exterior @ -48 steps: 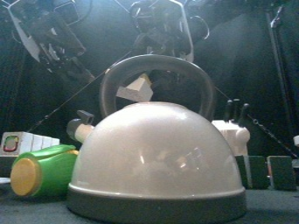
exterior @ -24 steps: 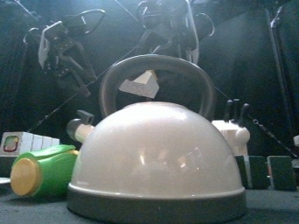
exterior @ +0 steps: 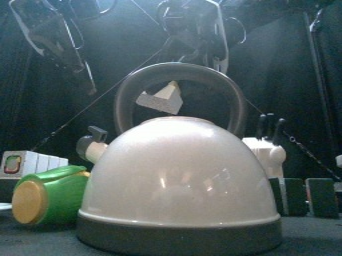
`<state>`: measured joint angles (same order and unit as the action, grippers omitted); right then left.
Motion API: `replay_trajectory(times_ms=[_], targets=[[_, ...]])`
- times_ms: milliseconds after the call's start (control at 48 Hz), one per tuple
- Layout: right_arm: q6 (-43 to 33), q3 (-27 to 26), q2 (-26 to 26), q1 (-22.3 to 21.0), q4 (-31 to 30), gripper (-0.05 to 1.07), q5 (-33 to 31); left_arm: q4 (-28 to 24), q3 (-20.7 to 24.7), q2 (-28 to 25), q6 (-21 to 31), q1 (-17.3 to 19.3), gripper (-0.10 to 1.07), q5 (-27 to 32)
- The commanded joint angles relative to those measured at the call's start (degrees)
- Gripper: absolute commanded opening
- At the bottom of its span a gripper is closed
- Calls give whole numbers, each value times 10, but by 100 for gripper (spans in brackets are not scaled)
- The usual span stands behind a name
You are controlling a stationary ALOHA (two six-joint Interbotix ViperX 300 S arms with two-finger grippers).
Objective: Hand over egg sushi
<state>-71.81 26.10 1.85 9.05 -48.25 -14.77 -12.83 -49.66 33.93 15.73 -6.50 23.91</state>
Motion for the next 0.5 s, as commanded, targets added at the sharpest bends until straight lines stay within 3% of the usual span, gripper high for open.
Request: replay_trajectory(times_ms=[0,188,479], targets=[[0,-4,-24,-5,-9,60,11,4,-30,15,-7,16,102,-106],[6,-5,-21,-12,-20,60,37,11,-100,22,-8,25,103,-261],[6,-9,-12,-15,-83,60,69,-10,-140,-7,-9,25,103,-418]])
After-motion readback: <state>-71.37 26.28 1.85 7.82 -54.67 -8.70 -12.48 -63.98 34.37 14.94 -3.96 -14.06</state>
